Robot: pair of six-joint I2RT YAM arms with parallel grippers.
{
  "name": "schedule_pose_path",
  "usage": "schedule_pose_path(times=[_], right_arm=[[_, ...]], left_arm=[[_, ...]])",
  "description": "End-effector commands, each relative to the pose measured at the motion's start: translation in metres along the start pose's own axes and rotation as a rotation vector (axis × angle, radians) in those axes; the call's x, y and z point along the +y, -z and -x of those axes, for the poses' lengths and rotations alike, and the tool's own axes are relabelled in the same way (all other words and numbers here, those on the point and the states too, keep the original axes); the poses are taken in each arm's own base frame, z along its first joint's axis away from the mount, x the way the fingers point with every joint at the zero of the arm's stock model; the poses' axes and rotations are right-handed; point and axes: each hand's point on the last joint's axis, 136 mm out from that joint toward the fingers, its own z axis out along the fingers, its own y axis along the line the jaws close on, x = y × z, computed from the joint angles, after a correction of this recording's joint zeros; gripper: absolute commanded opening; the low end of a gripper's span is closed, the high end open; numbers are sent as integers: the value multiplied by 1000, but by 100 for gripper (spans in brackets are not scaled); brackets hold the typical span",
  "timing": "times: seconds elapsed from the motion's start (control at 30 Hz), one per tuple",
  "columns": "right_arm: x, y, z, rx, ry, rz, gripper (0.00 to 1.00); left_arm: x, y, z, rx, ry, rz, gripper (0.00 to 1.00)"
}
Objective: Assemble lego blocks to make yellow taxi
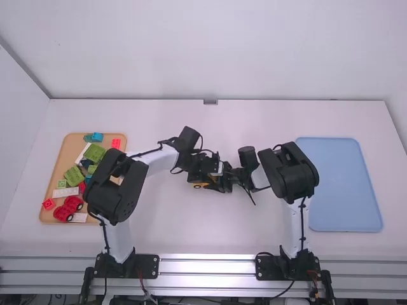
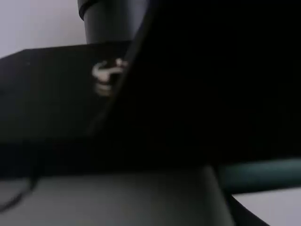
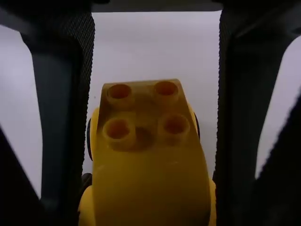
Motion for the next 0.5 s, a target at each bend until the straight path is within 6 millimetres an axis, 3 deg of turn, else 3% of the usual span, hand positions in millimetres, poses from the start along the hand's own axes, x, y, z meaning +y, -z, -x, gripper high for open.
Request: schedule_pose_path(times=[0.0,0.47], right_arm=[[-5,0,-10,33,-27,-27,49],[-5,0,-10,32,-26,-27,49]], left_arm=[[-9,6,15,-56,-25,-22,45],[2,27,-5,-75,63,1,49]])
